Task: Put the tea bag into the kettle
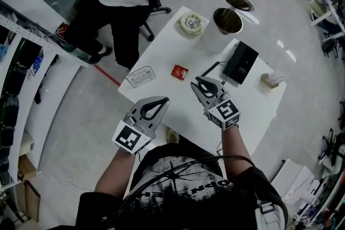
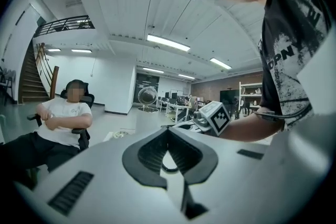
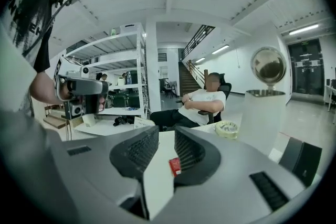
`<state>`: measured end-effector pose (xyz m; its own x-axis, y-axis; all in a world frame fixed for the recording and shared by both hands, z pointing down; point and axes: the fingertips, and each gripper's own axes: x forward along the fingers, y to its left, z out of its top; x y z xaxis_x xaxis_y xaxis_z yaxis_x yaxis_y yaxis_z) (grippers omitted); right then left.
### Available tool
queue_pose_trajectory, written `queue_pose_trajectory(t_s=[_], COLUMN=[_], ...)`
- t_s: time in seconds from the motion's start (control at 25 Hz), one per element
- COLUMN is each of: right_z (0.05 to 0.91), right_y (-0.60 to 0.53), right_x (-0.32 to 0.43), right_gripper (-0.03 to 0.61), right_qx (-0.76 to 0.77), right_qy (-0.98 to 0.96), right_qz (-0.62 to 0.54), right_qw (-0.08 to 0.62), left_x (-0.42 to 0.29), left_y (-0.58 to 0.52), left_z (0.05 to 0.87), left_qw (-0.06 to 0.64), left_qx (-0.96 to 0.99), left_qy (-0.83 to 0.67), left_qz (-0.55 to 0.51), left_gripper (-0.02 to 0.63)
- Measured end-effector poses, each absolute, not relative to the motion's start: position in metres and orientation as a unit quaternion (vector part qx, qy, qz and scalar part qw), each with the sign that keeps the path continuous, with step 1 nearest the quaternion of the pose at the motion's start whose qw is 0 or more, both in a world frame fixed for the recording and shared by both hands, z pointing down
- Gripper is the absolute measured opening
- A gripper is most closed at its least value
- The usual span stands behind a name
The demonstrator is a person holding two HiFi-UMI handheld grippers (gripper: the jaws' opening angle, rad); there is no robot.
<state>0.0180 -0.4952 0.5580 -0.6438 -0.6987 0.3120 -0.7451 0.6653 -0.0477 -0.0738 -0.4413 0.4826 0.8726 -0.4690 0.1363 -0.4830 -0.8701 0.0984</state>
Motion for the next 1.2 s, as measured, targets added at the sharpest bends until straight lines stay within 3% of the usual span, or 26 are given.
queue_pose_trajectory(t_s=[0.36, 0.68, 0.92, 1.2], right_z=[0.642, 0.706, 0.734, 0.746], right_y=[-0.544, -0.57, -0.575, -0.585], right_x=[0.0, -0.016, -0.023, -0.023], right_gripper=[0.223, 0.264, 0.333, 0.343], right_qx=[0.369, 0.343, 0.33, 0.33], right_qy=[-0.89, -0.869, -0.855, -0.842], right_qz=[0.13, 0.163, 0.191, 0.192], right_qw=[0.235, 0.316, 0.352, 0.382], left_x=[-0.067, -0.066, -0.079, -0.096], left_y=[-0.461, -0.459, -0.457, -0.463], left_z=[0.503, 0.52, 0.525, 0.53], left_qw=[0.094, 0.112, 0.103, 0.133], left_qx=[0.96, 0.958, 0.954, 0.943], left_qy=[-0.256, -0.258, -0.273, -0.301], left_qz=[0.061, 0.059, 0.062, 0.051], left_gripper=[0.012, 0.012, 0.011, 0.012])
